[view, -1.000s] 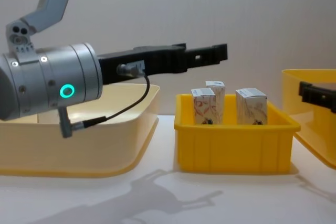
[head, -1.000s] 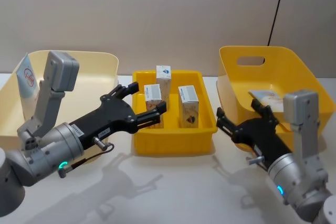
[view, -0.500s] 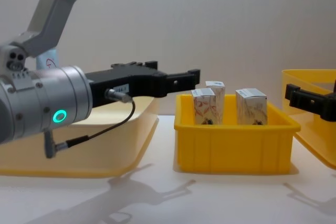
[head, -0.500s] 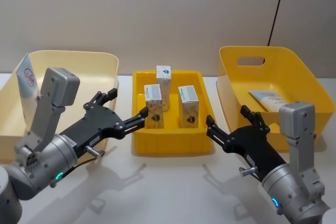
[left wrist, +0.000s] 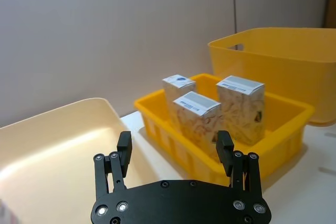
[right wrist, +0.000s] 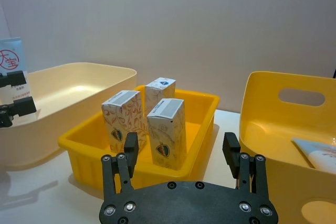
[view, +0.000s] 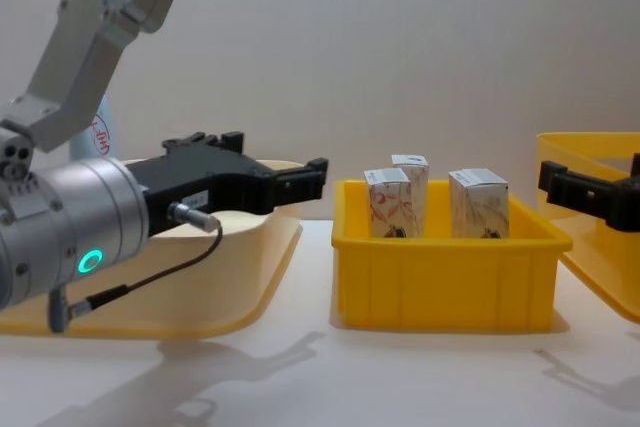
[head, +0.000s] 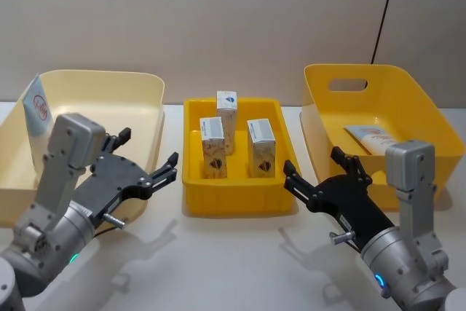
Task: Bimanual collaborative sorting of washing and personal care products
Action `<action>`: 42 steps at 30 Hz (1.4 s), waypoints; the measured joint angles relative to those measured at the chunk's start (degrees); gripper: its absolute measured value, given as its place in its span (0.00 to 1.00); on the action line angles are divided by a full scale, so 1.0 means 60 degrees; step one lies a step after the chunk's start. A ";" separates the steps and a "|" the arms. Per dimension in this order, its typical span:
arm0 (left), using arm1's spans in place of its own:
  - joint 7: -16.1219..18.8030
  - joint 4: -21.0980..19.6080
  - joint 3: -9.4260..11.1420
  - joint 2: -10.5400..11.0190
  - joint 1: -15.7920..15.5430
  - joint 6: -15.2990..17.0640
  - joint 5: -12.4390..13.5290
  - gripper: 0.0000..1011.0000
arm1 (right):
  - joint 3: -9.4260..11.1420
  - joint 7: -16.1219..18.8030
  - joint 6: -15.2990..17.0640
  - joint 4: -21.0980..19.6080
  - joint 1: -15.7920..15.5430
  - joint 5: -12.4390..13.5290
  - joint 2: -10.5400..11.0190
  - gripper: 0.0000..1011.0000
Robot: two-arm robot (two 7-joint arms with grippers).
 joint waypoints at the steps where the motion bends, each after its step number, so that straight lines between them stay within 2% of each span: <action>1: 0.0191 -0.0032 0.0006 0.0019 0.0065 -0.0039 0.0125 0.99 | -0.0001 0.0004 0.0018 0.0000 0.0011 0.0010 -0.0012 0.99; 13: 0.1278 -0.0207 0.0038 0.0119 0.0399 -0.0255 0.0823 0.99 | -0.0064 0.0023 0.0631 0.0093 0.0375 0.0167 -0.0337 0.99; 20: 0.1378 -0.0222 0.0041 0.0128 0.0431 -0.0275 0.0888 0.99 | -0.0129 -0.0081 0.0975 0.0231 0.0688 0.0139 -0.0539 0.99; 42: 0.1381 -0.0220 0.0034 0.0124 0.0426 -0.0275 0.0891 0.99 | -0.0555 -0.0431 0.2058 0.1084 0.1786 -0.0518 -0.1026 0.99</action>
